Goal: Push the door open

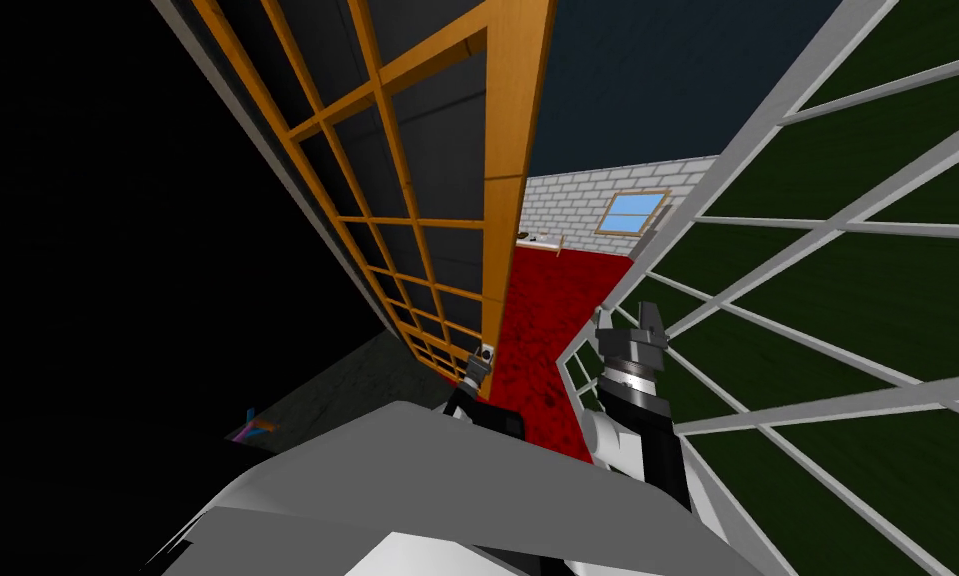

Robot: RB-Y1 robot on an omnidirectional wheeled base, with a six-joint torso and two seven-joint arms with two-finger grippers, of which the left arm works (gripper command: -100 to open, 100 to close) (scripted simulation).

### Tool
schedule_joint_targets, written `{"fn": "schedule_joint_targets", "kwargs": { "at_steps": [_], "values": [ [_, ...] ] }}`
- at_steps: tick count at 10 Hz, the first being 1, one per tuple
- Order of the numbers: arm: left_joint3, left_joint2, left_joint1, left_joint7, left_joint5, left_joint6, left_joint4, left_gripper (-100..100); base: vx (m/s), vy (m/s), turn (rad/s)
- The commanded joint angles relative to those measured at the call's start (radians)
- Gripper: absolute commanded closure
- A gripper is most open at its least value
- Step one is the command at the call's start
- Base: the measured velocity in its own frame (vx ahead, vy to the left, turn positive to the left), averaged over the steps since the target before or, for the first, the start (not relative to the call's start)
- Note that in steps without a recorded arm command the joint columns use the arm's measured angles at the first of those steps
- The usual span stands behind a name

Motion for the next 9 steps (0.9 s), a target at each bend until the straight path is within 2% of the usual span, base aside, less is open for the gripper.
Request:
{"fn": "schedule_joint_targets", "kwargs": {
  "at_steps": [1, 4, 8, 9],
  "values": [
    [0.033, 0.024, 0.005, -0.007, 0.015, 0.003, -0.009, 100, 0.137, -0.081, 0.034],
    [0.04, 0.026, 0.004, -0.009, 0.019, 0.002, -0.008, 100, 0.08, -0.068, 0.024],
    [0.078, 0.032, -0.001, -0.016, 0.037, -0.003, -0.006, 100, 0.094, -0.072, 0.051],
    [0.078, 0.032, -0.001, -0.016, 0.037, -0.003, -0.006, 100, 0.077, -0.049, 0.003]
  ]
}}
